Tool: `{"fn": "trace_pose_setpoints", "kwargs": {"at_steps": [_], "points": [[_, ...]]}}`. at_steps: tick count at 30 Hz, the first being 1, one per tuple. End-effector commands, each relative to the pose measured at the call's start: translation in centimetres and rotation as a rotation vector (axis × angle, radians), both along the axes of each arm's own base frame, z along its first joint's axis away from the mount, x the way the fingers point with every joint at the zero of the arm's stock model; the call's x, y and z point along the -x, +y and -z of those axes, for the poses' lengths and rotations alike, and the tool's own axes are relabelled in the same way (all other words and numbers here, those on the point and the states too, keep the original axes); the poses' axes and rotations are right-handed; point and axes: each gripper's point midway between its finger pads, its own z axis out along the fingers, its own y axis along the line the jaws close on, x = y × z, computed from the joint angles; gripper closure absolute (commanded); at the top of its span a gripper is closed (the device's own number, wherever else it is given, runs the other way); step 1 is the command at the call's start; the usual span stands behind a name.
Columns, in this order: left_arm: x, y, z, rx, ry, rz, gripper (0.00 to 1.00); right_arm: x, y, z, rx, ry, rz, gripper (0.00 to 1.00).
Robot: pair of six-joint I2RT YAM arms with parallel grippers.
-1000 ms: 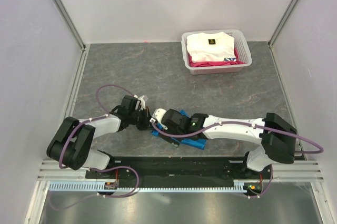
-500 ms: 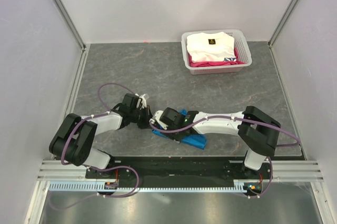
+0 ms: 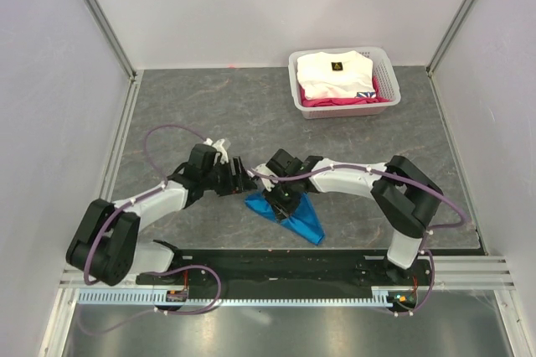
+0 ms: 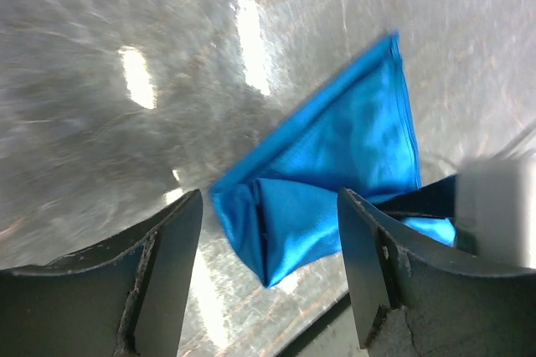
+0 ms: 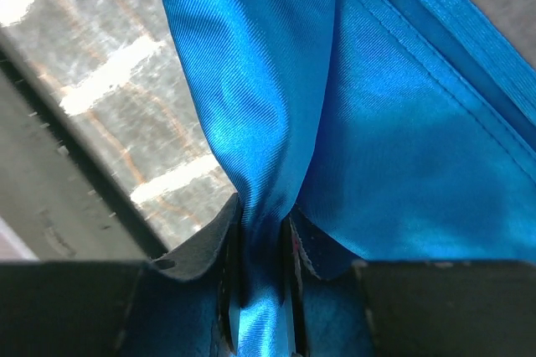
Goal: Fold the napkin, place the utensils inside, and roll it up
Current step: Roll the napkin with the utensil
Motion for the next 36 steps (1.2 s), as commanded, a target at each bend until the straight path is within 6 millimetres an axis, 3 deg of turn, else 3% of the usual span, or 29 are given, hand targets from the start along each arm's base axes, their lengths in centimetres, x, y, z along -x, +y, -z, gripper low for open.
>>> {"fn": "trace_pose_setpoints", "kwargs": {"at_steps": [1,3,4,7,15,20,25,30,31,36], "points": [[-0.3,1.4,-0.5,-0.025,-0.082,-0.074,0.27,2.7,-0.3,0.4,-0.027,0.215,-0.008,0.73],[0.6,1.2,-0.5,0.011,-0.1,-0.046,0.27,3.0,-0.2,0.3,-0.049,0.254,-0.018,0.73],[0.3,0.8,-1.6,0.047,-0.152,-0.038,0.27,3.2,0.1,0.3,-0.065,0.287,-0.024,0.73],[1.1,0.0,-2.3,0.113,-0.193,0.024,0.27,3.2,0.3,0.7,-0.089,0.337,-0.022,0.72],[3.1,-1.1,-1.2,0.186,-0.148,0.101,0.37,2.4,0.9,1.1,-0.183,0.455,-0.013,0.72],[3.6,-1.1,0.2,0.177,-0.095,0.111,0.54,1.6,1.0,1.7,-0.205,0.489,0.002,0.72],[3.5,-0.8,1.7,0.139,-0.032,0.088,0.81,1.1,1.0,1.8,-0.21,0.487,0.004,0.69],[2.9,0.0,3.0,0.051,0.033,0.055,0.9,-0.2,0.6,1.0,-0.177,0.403,0.031,0.53],[2.9,0.0,3.0,0.044,0.041,0.06,0.9,-0.5,0.6,0.1,-0.176,0.378,0.037,0.46],[2.9,-0.3,3.6,0.025,0.096,0.085,0.92,-2.6,-0.1,-2.2,-0.13,0.196,0.075,0.35]]}}
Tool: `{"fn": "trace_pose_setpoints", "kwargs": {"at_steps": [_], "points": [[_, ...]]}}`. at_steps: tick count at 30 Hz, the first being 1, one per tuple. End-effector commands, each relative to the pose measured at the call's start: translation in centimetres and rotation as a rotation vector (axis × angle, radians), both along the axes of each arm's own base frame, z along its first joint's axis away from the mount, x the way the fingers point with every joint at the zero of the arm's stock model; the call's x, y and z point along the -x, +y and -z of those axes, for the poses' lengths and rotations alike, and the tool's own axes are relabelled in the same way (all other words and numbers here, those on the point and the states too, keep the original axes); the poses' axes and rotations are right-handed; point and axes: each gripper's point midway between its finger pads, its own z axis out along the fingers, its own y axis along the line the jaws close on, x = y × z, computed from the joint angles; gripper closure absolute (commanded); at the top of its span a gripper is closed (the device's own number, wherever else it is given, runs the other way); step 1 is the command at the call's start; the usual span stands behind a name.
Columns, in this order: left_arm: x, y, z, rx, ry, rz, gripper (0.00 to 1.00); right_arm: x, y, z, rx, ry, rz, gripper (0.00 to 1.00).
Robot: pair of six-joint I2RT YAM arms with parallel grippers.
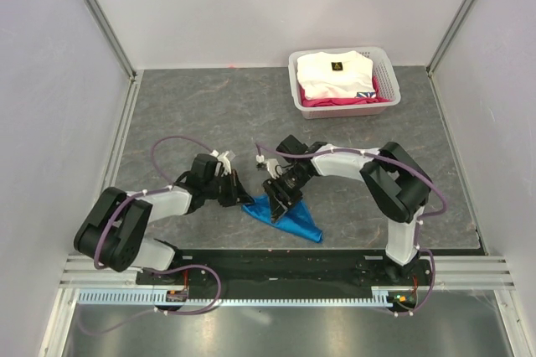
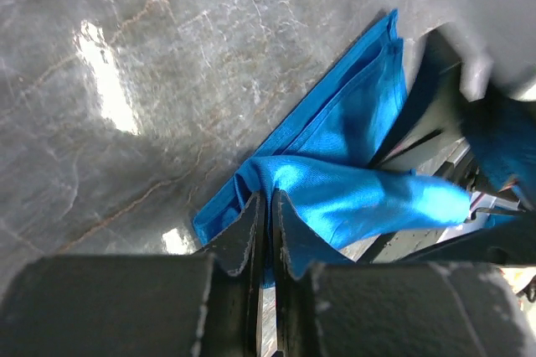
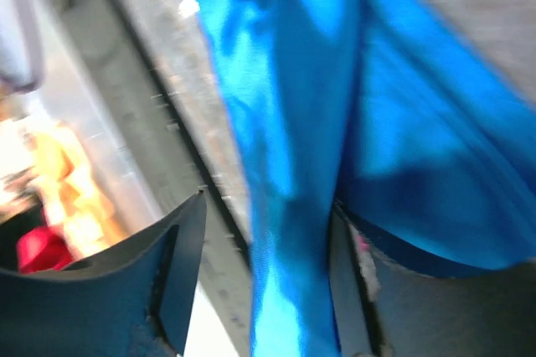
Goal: Fold the napkin, place the utensils inside, and roll it up
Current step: Roll the napkin with the utensil
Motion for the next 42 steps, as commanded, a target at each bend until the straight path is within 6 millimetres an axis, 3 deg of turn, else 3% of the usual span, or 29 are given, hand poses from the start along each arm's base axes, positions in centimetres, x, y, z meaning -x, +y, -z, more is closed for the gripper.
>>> {"fn": "trace_pose_setpoints", "kwargs": {"at_steps": [1,2,3,4,6,10,12,19,26,30,33,36,37,38,42], "points": [[-0.2,0.5,1.1,-0.067,0.041,0.01,0.92,-3.9,-0.8,-1.9,0.094,-0.322,0.04,0.33],[-0.2,0.4,1.1,-0.068,0.047,0.017,0.92,-4.1,-0.9,-2.1,0.113,-0.373,0.04,0.32],[-0.1,0.4,1.4,-0.073,0.066,0.018,0.92,-5.5,-1.6,-1.9,0.194,-0.487,0.07,0.32],[-0.1,0.4,1.5,-0.076,0.074,0.017,0.92,-4.8,-1.2,-2.6,0.208,-0.572,0.056,0.3],[-0.2,0.4,1.6,-0.083,0.096,0.016,0.92,-5.2,-0.9,-3.8,0.246,-0.762,0.081,0.29],[-0.2,0.3,1.8,-0.092,0.123,0.018,0.92,-4.1,-1.2,-4.0,0.256,-0.891,0.097,0.26],[-0.3,0.3,1.8,-0.097,0.132,0.019,0.92,-3.2,-0.6,-4.1,0.232,-0.917,0.084,0.26],[-0.6,-0.1,1.6,-0.085,0.14,0.023,0.92,-1.0,-0.4,-1.7,0.267,-0.949,0.008,0.25],[-1.0,-0.2,1.4,-0.08,0.134,0.023,0.91,-0.5,-0.5,0.5,0.292,-0.934,-0.019,0.27],[-1.1,-0.3,1.2,-0.079,0.128,0.024,0.88,-0.7,-1.2,2.0,0.343,-0.922,-0.024,0.36],[-1.2,-0.3,1.0,-0.074,0.119,0.026,0.81,-0.5,-1.6,3.0,0.358,-0.87,-0.018,0.49],[-1.8,-0.2,0.2,-0.079,0.076,0.008,0.65,0.1,-1.9,4.0,0.359,-0.789,-0.026,0.58],[-1.6,0.1,0.1,-0.091,0.084,-0.001,0.53,0.7,-1.8,4.2,0.343,-0.75,-0.038,0.61],[-1.9,0.2,-0.2,-0.093,0.068,-0.01,0.48,0.9,-1.9,4.4,0.34,-0.719,-0.04,0.64],[-2.8,1.5,-1.6,-0.13,-0.018,-0.085,0.32,1.9,-1.7,4.4,0.297,-0.595,-0.05,0.69]]}}
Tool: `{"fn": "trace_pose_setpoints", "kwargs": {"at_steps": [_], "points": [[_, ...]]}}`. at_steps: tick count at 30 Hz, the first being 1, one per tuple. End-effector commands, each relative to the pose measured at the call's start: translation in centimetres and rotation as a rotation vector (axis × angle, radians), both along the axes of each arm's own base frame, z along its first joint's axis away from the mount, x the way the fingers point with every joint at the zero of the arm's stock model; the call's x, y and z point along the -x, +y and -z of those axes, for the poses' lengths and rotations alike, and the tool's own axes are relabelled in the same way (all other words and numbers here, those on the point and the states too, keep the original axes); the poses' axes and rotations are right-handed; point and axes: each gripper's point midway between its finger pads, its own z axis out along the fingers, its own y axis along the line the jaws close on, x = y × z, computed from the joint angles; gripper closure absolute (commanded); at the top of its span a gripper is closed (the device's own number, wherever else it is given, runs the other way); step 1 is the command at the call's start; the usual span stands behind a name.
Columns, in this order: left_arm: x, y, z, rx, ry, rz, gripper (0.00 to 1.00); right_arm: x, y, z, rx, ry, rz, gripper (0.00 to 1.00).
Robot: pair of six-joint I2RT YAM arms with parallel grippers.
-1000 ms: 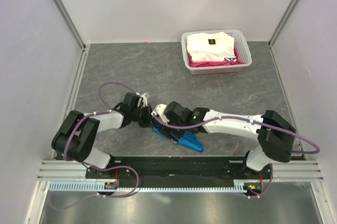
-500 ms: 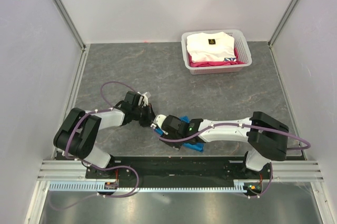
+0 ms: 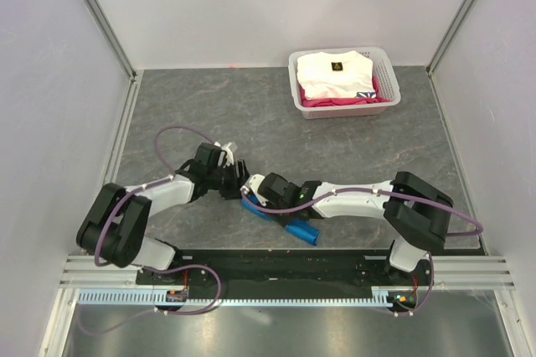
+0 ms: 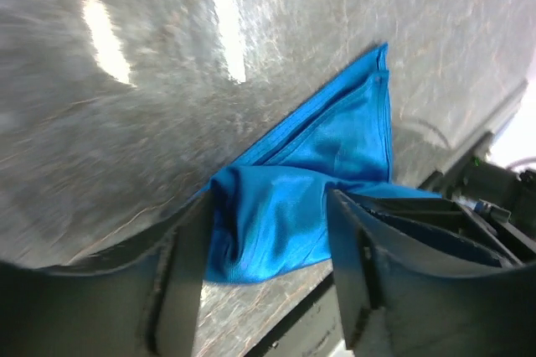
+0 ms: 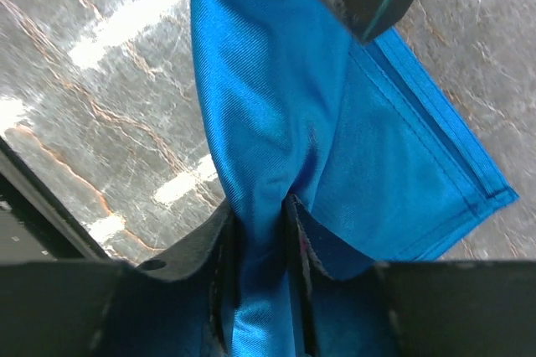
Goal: Fold the napkin, place the utensils inside, and roll it up
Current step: Roll the napkin with the utensil
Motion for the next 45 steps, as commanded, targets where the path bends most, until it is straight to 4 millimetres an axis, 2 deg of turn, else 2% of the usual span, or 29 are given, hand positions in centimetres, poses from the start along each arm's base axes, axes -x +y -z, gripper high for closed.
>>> {"fn": "trace_pose_setpoints", "kwargs": {"at_steps": [1,7,8,9,11,12,15,20,32,34,35,37,38,40,41,42,45], "points": [[-1.3,2.4,-1.1,-0.098,-0.113,-0.092,0.31,3.0,-1.6,2.8,0.037,0.234,-0.012,0.69],[-1.0,4.1,-1.4,-0.141,-0.164,-0.154,0.28,3.1,-0.7,0.9,-0.131,0.402,-0.026,0.71],[-1.1,4.0,-2.3,-0.118,-0.199,-0.156,0.28,3.0,-0.6,0.6,-0.165,0.444,-0.03,0.71],[-0.6,3.9,-2.0,-0.105,-0.2,-0.146,0.28,3.0,-0.6,0.5,-0.181,0.463,-0.031,0.71],[-1.0,3.4,-3.2,-0.056,-0.266,-0.141,0.28,2.6,-0.6,0.5,-0.219,0.5,-0.033,0.71],[-0.5,3.1,-3.1,-0.035,-0.265,-0.119,0.28,3.1,-0.3,0.1,-0.256,0.548,-0.058,0.71],[-0.3,2.5,-3.4,0.012,-0.282,-0.093,0.28,3.1,-0.2,0.0,-0.31,0.61,-0.07,0.72],[-0.4,1.5,-3.3,0.063,-0.301,-0.061,0.29,2.2,-0.6,0.7,-0.338,0.648,-0.056,0.73],[-0.6,0.5,-1.3,0.09,-0.262,-0.016,0.51,1.5,-0.9,1.8,-0.336,0.669,-0.024,0.73],[-0.7,0.4,-1.1,0.095,-0.259,-0.013,0.6,1.4,-1.0,1.8,-0.332,0.666,-0.019,0.73],[-0.6,0.3,-0.8,0.097,-0.249,-0.008,0.69,1.2,-1.0,1.8,-0.328,0.654,-0.013,0.73],[-0.6,0.3,-0.5,0.091,-0.236,-0.008,0.8,0.8,-0.9,1.6,-0.32,0.641,-0.001,0.72],[-0.7,0.4,-0.4,0.084,-0.233,-0.011,0.91,0.4,-1.0,1.5,-0.307,0.623,0.012,0.71],[-0.8,0.5,-0.2,0.067,-0.213,-0.011,0.98,-0.3,-1.1,0.6,-0.293,0.588,0.03,0.64],[-0.8,0.5,-0.1,0.058,-0.205,-0.012,0.98,-0.6,-1.2,0.3,-0.285,0.571,0.038,0.61],[-0.8,0.5,0.0,0.05,-0.195,-0.01,0.98,-1.3,-1.4,-0.4,-0.268,0.53,0.059,0.51],[-0.7,0.6,0.6,0.021,-0.133,-0.003,0.98,-2.3,-1.7,-2.0,-0.233,0.431,0.085,0.38]]}}
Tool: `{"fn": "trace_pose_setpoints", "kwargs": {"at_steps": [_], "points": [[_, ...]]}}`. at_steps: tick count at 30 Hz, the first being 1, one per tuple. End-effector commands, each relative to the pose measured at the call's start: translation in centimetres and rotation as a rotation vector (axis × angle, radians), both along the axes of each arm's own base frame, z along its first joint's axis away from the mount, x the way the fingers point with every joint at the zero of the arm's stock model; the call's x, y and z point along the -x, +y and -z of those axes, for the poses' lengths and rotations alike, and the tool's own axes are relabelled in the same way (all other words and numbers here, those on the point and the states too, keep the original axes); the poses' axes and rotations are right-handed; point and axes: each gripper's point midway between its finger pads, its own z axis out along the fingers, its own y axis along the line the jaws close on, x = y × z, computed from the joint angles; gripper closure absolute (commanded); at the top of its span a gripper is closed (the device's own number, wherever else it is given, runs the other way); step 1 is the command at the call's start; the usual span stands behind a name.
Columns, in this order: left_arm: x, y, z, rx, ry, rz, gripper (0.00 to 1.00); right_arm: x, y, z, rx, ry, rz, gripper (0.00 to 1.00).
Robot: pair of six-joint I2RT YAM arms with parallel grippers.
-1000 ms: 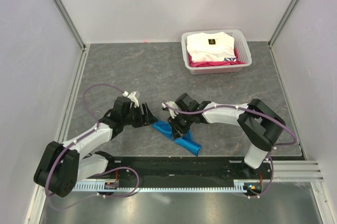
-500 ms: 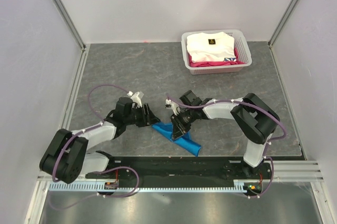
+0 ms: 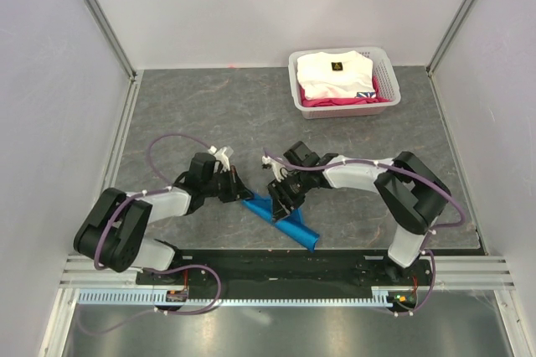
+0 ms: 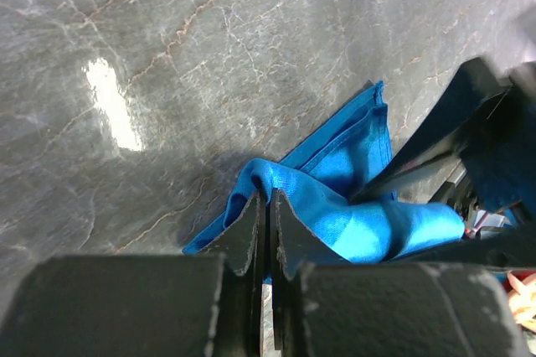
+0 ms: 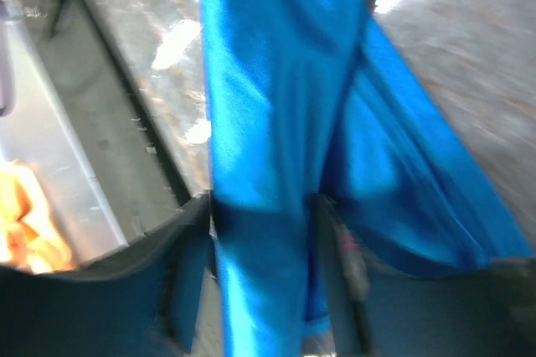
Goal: Fold the napkin, place the utensils inside, and roll it up
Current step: Roll the napkin with the utensil
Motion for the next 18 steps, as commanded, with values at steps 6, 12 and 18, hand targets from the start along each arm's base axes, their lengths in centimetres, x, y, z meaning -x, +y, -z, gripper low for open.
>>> {"fn": "trace_pose_setpoints", "kwargs": {"at_steps": [6,12,18], "points": [[-0.4,-0.3,0.6,-0.05,0.133,0.017,0.98,-3.0,-0.5,-4.5,0.233,-0.515,0.106,0.28],[-0.4,-0.5,1.0,-0.056,0.184,0.02,0.98,-2.0,0.6,-5.1,0.337,-0.796,0.144,0.24],[-0.5,-0.7,0.9,-0.049,0.187,0.028,0.98,-1.7,0.9,-2.5,0.429,-0.837,0.114,0.25]]}}
